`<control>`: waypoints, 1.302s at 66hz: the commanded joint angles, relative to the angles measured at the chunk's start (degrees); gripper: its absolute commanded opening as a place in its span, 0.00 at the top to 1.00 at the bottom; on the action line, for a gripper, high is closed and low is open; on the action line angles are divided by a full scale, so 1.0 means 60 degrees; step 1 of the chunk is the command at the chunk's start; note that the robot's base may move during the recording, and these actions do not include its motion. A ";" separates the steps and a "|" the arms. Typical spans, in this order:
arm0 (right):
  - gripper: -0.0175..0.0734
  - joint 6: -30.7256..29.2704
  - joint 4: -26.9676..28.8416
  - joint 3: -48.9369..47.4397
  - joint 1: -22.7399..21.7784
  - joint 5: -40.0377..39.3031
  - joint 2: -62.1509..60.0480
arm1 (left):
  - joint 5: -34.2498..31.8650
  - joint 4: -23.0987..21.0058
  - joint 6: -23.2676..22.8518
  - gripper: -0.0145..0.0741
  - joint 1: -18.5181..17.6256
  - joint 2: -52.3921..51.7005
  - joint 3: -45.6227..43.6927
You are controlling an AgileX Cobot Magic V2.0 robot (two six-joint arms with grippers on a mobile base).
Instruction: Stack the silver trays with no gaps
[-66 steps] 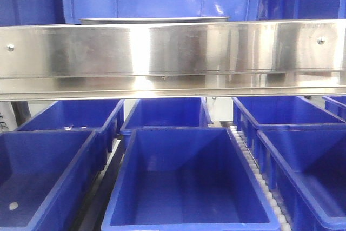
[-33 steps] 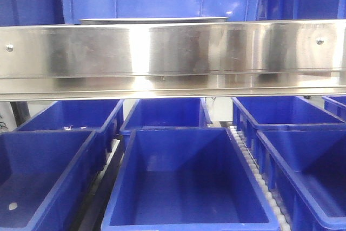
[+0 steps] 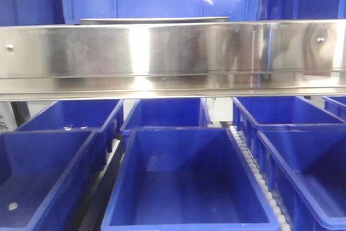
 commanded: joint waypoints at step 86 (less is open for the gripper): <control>0.83 0.0072 0.0027 0.1107 -0.0032 -0.0570 -0.1389 | 0.0181 0.0017 0.0108 0.83 0.0201 -0.0208 0.0012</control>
